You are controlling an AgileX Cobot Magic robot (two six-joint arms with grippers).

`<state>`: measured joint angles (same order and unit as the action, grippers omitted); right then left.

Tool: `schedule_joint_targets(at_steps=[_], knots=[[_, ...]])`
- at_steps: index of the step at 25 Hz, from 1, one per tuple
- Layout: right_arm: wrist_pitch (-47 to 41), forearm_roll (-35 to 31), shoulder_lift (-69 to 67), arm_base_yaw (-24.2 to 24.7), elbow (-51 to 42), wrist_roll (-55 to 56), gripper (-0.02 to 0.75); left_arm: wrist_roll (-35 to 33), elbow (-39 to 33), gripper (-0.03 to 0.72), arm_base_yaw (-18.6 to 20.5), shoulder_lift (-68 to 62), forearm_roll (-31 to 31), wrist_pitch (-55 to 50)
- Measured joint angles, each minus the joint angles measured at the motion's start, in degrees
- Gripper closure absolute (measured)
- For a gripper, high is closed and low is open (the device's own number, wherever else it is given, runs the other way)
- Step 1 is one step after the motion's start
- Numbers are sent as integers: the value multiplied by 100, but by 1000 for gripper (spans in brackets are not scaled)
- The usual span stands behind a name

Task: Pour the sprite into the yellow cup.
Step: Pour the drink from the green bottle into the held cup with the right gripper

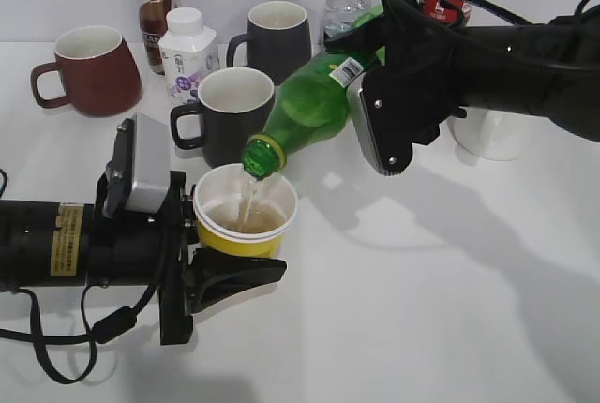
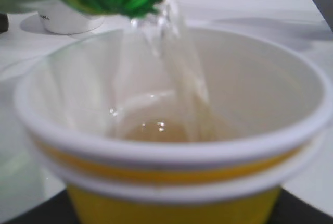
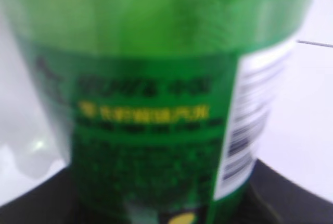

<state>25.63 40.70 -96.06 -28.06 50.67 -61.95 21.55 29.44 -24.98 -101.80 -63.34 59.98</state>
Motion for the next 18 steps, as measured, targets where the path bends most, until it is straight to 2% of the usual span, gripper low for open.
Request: schedule_joint_targets(at_steps=[18], knots=[[66, -301, 27, 0, 0, -308, 371, 0, 0, 302, 0, 0, -25, -34]])
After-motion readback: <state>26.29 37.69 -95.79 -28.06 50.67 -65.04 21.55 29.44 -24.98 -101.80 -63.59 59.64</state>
